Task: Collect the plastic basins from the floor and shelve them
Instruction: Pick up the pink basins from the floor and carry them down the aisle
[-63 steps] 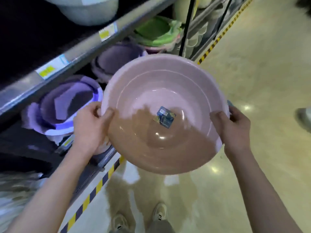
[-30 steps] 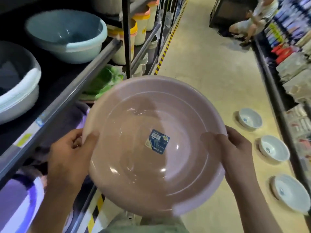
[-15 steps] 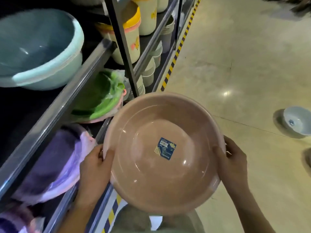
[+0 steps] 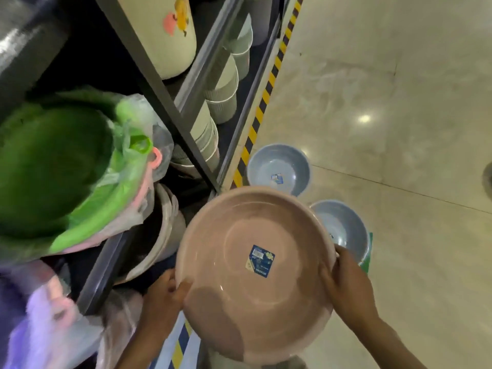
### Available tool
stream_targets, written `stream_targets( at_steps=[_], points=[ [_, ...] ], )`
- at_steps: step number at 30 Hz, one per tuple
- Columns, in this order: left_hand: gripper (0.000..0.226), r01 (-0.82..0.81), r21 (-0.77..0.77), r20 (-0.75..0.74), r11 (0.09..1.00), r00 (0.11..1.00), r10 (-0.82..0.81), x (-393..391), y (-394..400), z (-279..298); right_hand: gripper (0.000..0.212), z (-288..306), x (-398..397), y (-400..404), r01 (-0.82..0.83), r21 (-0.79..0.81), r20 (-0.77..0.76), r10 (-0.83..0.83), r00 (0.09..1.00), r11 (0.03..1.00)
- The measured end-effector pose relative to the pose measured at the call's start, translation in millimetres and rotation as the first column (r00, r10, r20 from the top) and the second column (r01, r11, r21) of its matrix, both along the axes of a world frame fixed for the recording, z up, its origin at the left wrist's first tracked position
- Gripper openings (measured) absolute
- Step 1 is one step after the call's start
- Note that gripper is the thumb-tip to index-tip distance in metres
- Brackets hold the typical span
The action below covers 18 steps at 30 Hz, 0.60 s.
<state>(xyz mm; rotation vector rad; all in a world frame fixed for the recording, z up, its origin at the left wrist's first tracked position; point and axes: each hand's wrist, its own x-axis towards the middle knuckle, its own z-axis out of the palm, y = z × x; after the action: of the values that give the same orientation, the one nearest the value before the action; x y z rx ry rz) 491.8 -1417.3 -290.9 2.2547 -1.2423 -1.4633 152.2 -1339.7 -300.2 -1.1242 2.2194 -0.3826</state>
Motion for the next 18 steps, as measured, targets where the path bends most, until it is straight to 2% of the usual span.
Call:
stream_targets(
  at_steps=[3, 5, 10, 12, 18],
  points=[
    [0.025, 0.019, 0.066, 0.078, 0.998, 0.997, -0.025, 4, -36, -92, 0.043, -96, 0, -28, -0.044, 0.041, 0.010, 0.043, 0.999, 0.998],
    [0.018, 0.047, 0.076, 0.123, 0.996, 0.991, -0.056, 8, -52, -154, 0.043, -156, 3, -42, -0.069, 0.061, 0.004, 0.069, 0.998, 0.996],
    [0.025, 0.229, 0.001, 0.250, 0.973, 0.942, -0.222, 25, -75, -284, 0.049, -293, 14, -57, -0.119, 0.059, 0.047, 0.116, 0.992, 0.991],
    [0.011, 0.284, 0.013, 0.249, 0.959, 0.928, -0.279, 34, -78, -323, 0.049, -332, 18, -58, -0.123, 0.045, 0.049, 0.121, 0.991, 0.991],
    [0.017, 0.251, 0.060, 0.254, 0.966, 0.932, -0.258, 46, -77, -395, 0.038, -408, 37, -65, -0.164, 0.074, 0.076, 0.158, 0.984, 0.984]
  ],
)
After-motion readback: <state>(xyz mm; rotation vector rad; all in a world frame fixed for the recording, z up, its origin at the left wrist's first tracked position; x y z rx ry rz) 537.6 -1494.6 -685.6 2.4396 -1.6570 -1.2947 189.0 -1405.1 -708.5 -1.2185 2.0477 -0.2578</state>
